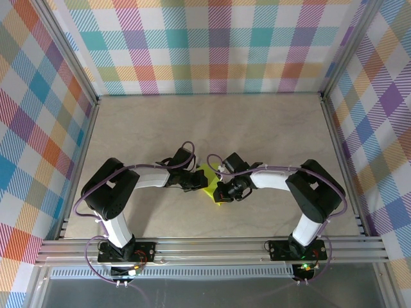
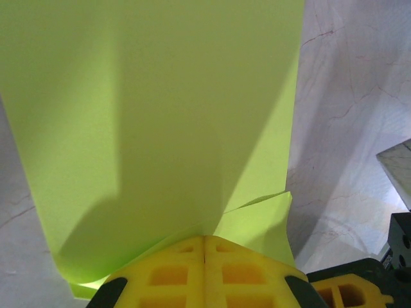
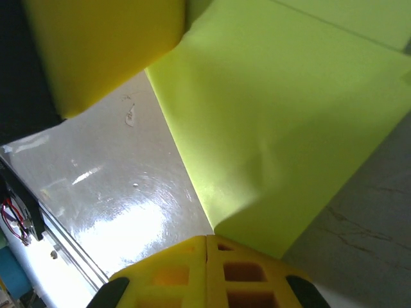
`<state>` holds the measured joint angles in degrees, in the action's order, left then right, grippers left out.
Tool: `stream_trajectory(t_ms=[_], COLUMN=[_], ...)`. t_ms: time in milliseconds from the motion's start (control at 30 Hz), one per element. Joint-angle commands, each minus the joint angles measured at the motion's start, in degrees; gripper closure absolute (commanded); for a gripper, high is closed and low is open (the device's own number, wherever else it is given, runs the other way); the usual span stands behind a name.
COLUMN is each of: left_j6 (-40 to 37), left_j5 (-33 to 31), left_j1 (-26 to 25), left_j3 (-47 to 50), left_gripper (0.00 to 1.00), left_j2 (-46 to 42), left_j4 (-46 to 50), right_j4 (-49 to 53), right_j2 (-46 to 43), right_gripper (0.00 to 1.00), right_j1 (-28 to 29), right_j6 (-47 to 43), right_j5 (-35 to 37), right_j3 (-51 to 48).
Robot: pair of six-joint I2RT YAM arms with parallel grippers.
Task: Fold a paper plane with a square sheet of paper (fold left side to right side)
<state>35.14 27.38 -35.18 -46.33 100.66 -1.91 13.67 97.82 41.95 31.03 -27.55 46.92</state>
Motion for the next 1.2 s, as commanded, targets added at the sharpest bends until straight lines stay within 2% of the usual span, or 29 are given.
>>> stream_trajectory(t_ms=[0, 433, 700, 1167], left_j6=[-0.95, -1.05, -0.84, -0.79], left_j5=[-4.17, -4.52, -4.35, -4.23], left_j1=[-0.33, -0.33, -0.33, -0.68], left_j3=[1.26, 0.72, 0.83, 0.64], left_gripper=[1.0, 1.0, 1.0, 1.0], left_j2=[2.7, 2.94, 3.14, 2.66], left_j4=[5.25, 5.87, 5.43, 5.43], right_j4=[3.04, 4.26, 1.89, 4.29], right_j2=[0.62, 0.04, -1.35, -10.68], right_gripper=[0.95, 0.95, 0.96, 0.98], right_j1=[-0.03, -0.03, -0.03, -0.73], right_j6=[-0.92, -0.21, 2.11, 2.55], right_j5=[1.22, 1.42, -1.98, -5.5], right_j3=[0.54, -1.35, -5.15, -2.44])
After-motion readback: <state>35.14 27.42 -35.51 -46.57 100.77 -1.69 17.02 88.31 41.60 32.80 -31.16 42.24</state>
